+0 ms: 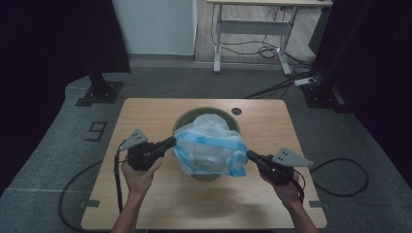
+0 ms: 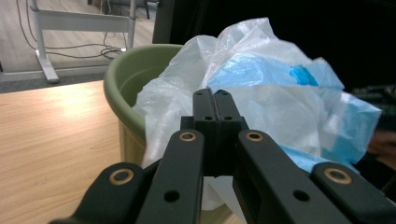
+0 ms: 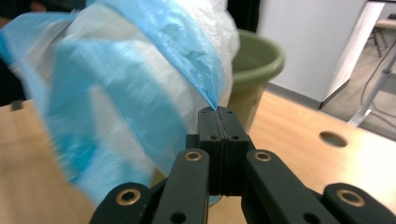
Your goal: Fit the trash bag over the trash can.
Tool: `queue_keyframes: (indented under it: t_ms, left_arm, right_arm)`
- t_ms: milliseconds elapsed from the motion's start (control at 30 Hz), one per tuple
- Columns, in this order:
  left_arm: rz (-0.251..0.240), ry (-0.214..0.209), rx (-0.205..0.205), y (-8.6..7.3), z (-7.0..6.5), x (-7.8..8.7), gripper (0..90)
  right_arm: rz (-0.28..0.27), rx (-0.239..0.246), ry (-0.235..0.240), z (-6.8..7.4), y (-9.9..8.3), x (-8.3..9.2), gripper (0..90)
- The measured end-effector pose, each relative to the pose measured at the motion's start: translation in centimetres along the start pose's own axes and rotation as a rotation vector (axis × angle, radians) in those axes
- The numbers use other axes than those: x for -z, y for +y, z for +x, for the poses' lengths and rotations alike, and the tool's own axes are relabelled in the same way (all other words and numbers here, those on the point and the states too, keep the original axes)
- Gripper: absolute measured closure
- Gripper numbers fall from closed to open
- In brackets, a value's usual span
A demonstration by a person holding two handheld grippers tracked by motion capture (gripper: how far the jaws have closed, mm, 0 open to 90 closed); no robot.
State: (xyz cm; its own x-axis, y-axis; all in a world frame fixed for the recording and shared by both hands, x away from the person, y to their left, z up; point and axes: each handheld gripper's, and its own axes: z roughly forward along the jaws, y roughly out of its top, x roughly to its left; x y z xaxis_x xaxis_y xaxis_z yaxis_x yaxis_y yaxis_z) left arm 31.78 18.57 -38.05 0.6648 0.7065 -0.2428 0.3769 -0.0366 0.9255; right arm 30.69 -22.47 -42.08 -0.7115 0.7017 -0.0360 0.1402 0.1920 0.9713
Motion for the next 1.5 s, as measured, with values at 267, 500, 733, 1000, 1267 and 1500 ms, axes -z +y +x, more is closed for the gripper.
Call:
queue_keyframes:
  t_ms: [267,500,733,1000,1267,1500]
  left_arm:
    - [0.025,0.008,0.02,1.4,2.1,-0.4,89.9]
    - [0.064,0.021,0.056,2.2,4.4,-1.8,90.0]
    - [0.089,0.038,0.093,2.4,6.6,-3.0,90.0]
    - [0.109,0.067,0.117,2.7,8.2,-4.3,90.0]
    - [0.131,0.113,0.127,2.2,9.1,-5.4,90.0]
    - [0.173,0.123,0.147,1.6,9.9,-6.7,90.0]
  right_arm:
    - [0.016,0.001,-0.04,-3.6,3.8,-3.1,88.4]
    - [0.07,-0.008,-0.048,-5.9,5.1,-6.5,88.3]
    - [0.115,-0.003,-0.084,-7.4,5.5,-10.0,88.3]
    - [0.13,-0.011,-0.089,-8.9,4.7,-12.9,88.3]
    - [0.143,-0.043,-0.08,-9.5,3.4,-14.7,88.4]
    - [0.161,-0.115,-0.029,-10.1,1.7,-16.1,88.6]
